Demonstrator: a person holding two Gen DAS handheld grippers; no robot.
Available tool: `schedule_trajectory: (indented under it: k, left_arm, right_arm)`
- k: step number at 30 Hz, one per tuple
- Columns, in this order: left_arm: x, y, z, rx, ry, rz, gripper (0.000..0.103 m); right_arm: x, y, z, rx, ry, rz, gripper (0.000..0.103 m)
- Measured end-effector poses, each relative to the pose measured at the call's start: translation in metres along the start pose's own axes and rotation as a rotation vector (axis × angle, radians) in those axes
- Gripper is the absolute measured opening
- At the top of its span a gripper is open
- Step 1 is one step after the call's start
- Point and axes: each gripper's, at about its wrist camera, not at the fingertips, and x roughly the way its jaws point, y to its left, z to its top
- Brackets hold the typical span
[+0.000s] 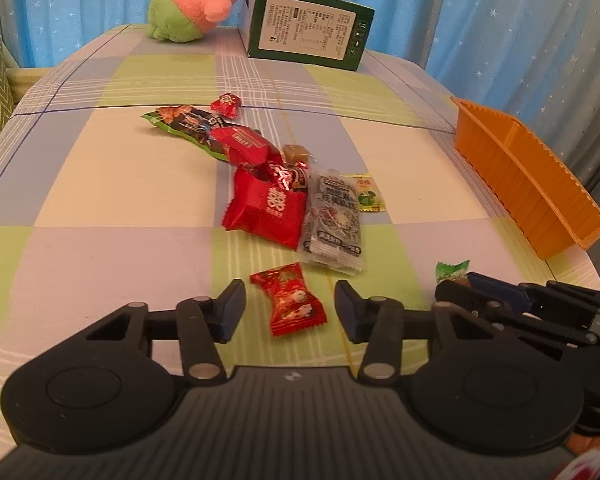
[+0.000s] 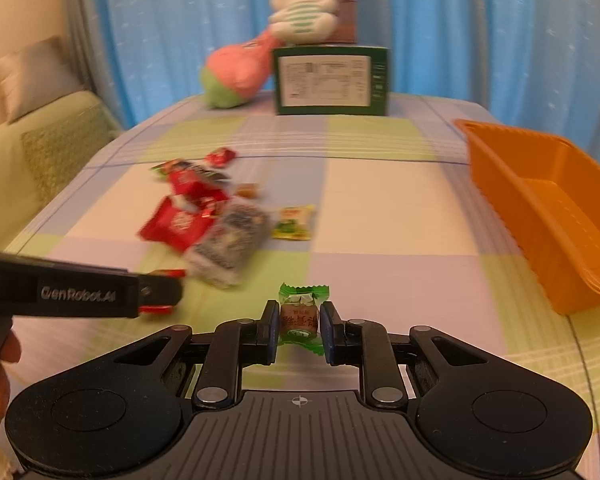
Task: Organize snacks
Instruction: 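Carry the green candy with the right gripper while the left gripper grasps the red candy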
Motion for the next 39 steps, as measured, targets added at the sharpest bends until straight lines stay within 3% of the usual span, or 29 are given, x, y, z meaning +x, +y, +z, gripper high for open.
schedule_trajectory:
  k: [7,21,30,39]
  left_arm:
    - [0.006,-0.009,-0.002,0.042,0.006,0.046,0.027]
    - [-0.016,-0.01,0.001,0.025,-0.049,0.061,0.025]
    - [-0.035,-0.054,0.025,0.067,-0.111,-0.021,0.026]
    - [-0.029,-0.123,0.052,0.149,-0.144,-0.145,0.025]
  right_arm:
    - [-0.002,-0.009,-0.003,0.026,0.008,-0.005,0.022]
    - [-0.013,-0.005,0.001,0.016,-0.02,-0.008,0.022]
    - [-0.041,-0.03,0.023,0.048,-0.103,-0.05,0.022]
    - [-0.076,-0.108,0.047,0.14,-0.174,-0.16,0.022]
